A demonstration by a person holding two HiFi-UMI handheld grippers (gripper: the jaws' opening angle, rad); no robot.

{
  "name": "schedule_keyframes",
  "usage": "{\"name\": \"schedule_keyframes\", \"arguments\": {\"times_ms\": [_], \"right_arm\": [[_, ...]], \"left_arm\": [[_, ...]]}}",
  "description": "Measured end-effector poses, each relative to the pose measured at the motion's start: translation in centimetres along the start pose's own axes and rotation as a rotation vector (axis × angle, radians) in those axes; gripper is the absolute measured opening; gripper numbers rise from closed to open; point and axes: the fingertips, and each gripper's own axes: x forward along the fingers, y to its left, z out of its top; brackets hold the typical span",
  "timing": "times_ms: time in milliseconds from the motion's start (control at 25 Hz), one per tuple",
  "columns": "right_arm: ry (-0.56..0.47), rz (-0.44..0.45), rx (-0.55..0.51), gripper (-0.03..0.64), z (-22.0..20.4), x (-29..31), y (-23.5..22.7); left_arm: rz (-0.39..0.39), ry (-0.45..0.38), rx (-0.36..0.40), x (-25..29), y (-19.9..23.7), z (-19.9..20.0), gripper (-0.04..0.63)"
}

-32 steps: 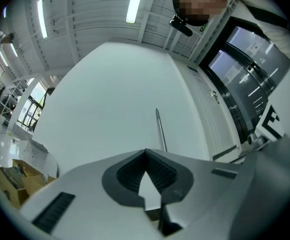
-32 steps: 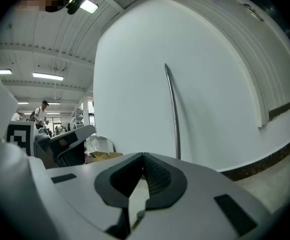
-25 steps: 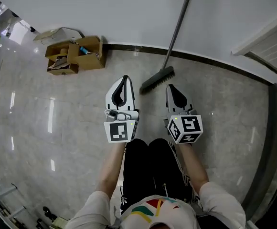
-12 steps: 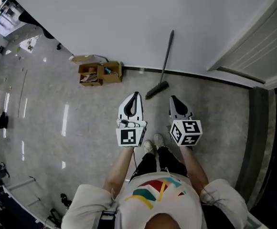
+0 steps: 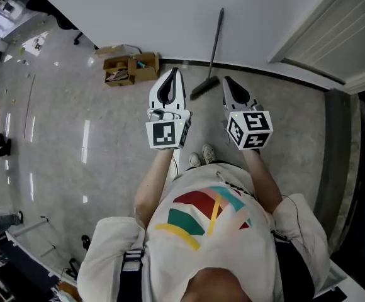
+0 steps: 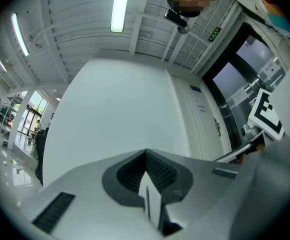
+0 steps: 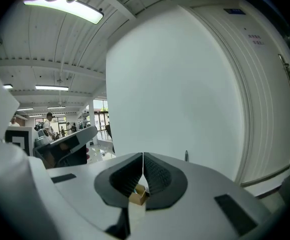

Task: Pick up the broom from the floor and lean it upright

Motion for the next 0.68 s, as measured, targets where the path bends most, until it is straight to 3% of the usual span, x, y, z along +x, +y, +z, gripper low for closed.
{"name": "schedule_keyframes", "arguments": {"times_ms": [160, 680], "right_arm": [[-0.002, 0.018, -0.009, 0.014, 0.1, 0.0, 0.6], [-0.009, 0.007, -0.015, 0.014, 0.4, 0.6, -1.5]], "left_arm": [[-0.002, -0.013, -0.024, 0.2, -0.3, 0.5, 0.044], [-0.013, 0.007, 0.002, 1.9, -1.2, -0.8, 0.044]]}}
